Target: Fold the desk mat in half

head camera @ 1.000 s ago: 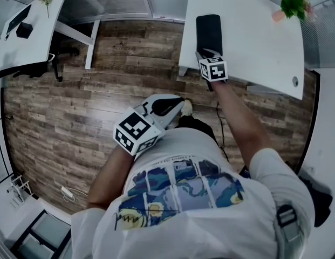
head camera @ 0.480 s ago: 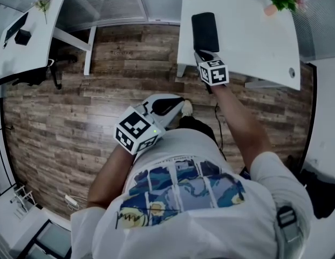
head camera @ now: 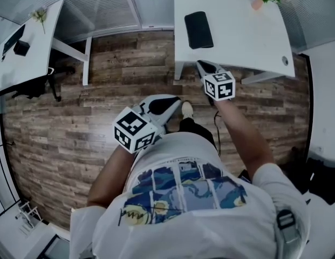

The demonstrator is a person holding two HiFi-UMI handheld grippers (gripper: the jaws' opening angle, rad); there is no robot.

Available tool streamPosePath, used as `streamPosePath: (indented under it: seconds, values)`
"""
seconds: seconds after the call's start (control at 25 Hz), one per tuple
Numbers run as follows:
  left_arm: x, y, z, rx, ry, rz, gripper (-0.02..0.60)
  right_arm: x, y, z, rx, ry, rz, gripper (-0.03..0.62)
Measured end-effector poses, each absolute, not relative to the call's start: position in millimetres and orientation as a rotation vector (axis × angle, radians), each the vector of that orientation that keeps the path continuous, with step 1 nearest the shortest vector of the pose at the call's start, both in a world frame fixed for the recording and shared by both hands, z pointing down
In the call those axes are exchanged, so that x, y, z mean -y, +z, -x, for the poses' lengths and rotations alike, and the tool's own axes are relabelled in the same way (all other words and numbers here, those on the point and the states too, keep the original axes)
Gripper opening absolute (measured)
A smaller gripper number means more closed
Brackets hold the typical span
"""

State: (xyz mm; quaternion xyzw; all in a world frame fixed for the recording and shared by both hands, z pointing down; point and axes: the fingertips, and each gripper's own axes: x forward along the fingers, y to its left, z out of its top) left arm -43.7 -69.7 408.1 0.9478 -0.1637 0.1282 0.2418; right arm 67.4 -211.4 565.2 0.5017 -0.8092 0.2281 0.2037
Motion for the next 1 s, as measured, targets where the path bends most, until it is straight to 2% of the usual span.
streamPosePath:
  seconds: [0.6,1.0]
  values:
    - [10.4,413.1,96.2,0.382,0.299,-2.582,0.003,62.9,502.6,-27.8,2.325,0.591,-1.409,0.001]
    - [-9.0,418.8,126.6,0.395,0.315,-2.582,0.003,13.7,477.9,-0.8,2.366,0.559,-1.348,0.000]
